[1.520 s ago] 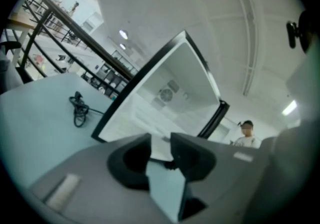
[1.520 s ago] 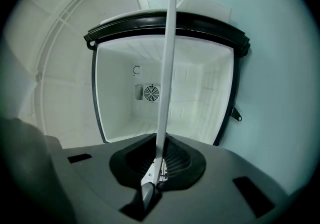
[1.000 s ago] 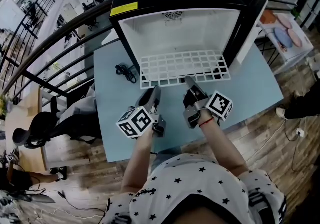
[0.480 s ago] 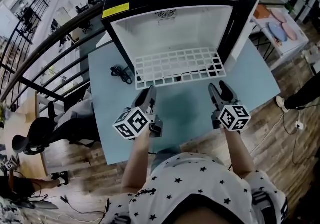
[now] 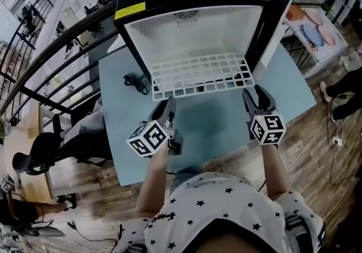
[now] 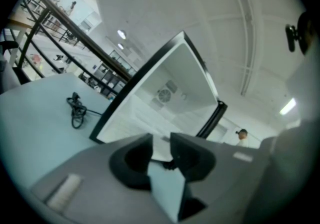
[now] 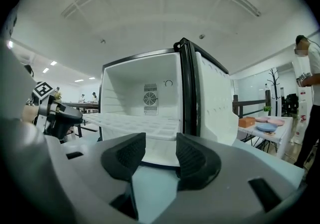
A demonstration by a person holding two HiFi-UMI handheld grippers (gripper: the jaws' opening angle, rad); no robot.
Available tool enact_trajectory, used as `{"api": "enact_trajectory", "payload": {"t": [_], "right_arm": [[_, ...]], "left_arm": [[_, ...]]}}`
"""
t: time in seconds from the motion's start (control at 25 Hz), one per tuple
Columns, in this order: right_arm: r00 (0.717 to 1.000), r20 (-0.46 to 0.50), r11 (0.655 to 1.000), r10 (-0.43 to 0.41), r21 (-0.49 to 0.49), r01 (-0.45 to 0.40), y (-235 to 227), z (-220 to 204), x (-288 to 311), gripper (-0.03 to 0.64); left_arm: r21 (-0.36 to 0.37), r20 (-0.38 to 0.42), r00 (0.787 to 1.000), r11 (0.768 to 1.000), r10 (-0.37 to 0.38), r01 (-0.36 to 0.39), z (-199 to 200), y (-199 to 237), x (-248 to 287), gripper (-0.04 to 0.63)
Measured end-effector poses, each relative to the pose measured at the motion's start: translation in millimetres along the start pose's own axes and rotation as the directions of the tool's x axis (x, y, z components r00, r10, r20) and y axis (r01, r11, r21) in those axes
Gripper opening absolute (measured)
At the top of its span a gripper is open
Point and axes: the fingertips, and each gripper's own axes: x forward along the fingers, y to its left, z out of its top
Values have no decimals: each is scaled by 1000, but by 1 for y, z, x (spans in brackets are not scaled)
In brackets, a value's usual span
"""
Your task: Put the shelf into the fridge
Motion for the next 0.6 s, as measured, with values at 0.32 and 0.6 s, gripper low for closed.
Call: {"api": "enact_trajectory", "payload": {"t": [0.32, 0.6], "right_arm": [[1000, -5, 1000, -5, -7, 5, -2, 6, 9, 181], [1000, -2, 1000, -16, -4, 16, -5, 10, 15, 181]], "left_arm": [[4, 3, 1000, 1000, -10, 10, 1, -2, 1, 110], [-6, 11, 1000, 1000, -20, 20, 3, -4, 5, 109]]}}
